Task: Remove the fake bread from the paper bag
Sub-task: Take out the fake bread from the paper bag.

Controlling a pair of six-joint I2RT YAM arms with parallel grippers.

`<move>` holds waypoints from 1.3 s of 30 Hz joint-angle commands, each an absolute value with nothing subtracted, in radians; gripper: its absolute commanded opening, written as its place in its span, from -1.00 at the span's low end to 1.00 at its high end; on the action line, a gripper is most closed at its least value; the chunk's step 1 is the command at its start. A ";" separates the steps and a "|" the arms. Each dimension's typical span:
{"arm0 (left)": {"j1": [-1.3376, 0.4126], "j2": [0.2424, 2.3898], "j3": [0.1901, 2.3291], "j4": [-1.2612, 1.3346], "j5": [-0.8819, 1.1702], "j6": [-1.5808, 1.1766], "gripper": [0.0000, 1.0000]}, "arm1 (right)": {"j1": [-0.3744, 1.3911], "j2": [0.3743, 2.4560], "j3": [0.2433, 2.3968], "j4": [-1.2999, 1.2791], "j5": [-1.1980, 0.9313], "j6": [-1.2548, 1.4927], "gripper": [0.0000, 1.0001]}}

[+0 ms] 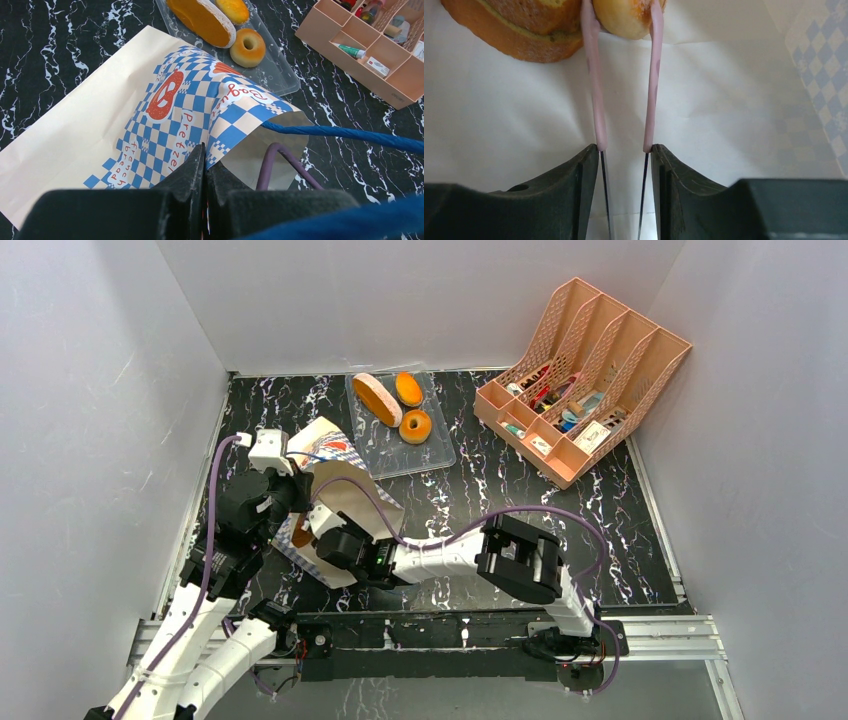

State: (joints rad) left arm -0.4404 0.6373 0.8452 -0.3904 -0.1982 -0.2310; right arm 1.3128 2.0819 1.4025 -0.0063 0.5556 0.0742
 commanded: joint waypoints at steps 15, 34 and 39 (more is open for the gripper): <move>-0.443 0.626 0.874 -0.377 -0.148 -0.242 -1.00 | 1.267 2.147 1.527 0.020 0.526 0.015 -0.32; -0.443 0.660 0.876 -0.376 -0.345 -0.297 -1.00 | 1.268 1.948 1.391 0.064 0.518 0.032 -1.00; -0.443 0.679 0.876 -0.365 -0.419 -0.321 -1.00 | 1.269 1.880 1.357 0.056 0.515 0.038 -1.00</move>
State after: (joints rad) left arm -0.4408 0.6670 0.8455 -0.3737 -0.3325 -0.2924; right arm 1.2694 1.9881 1.3689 -0.0154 0.5049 0.0277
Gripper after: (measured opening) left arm 0.008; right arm 0.101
